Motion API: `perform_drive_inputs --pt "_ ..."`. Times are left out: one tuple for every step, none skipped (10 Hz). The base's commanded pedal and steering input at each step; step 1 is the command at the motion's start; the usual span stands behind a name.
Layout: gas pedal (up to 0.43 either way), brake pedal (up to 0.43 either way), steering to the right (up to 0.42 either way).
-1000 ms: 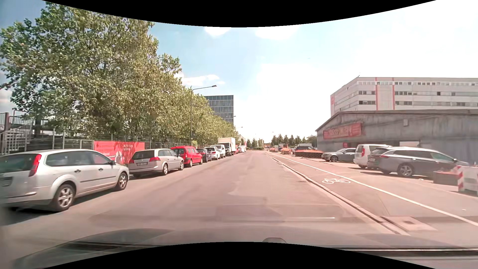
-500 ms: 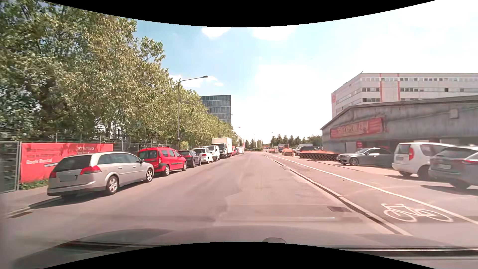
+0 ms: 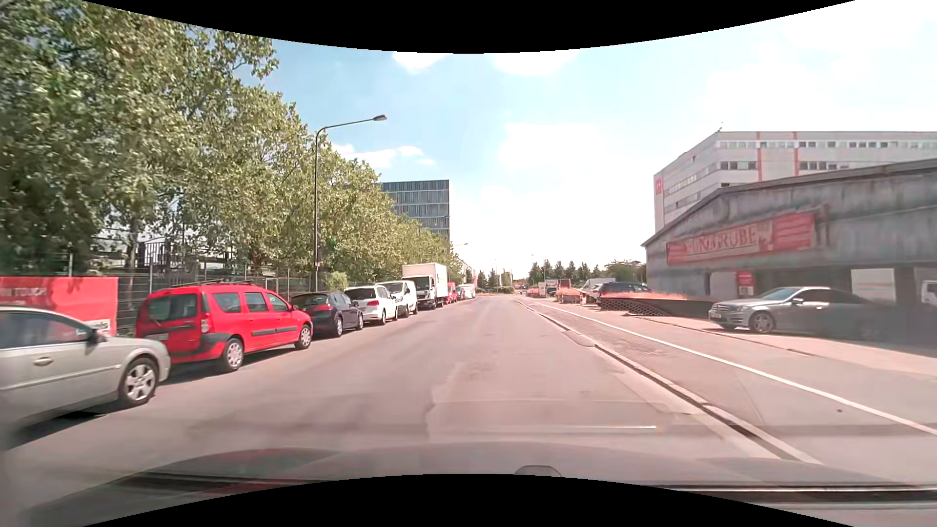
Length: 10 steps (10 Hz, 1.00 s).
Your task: Follow the waypoints while adhering to traffic rules and regulations
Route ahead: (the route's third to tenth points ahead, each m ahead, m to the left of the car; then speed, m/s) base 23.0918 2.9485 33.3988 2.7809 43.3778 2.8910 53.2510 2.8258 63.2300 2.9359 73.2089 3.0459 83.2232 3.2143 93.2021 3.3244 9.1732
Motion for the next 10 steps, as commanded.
perform_drive_inputs --pt "0.000 0.000 -0.001" --pt "0.020 0.000 -0.002" --pt "0.020 0.000 -0.002" --pt "0.020 0.000 -0.003" --pt "0.020 0.000 -0.003" --pt "0.020 0.000 -0.003" --pt "0.020 0.000 -0.005" --pt "0.020 0.000 -0.008" --pt "0.020 0.000 -0.008" --pt "0.020 0.000 -0.009"
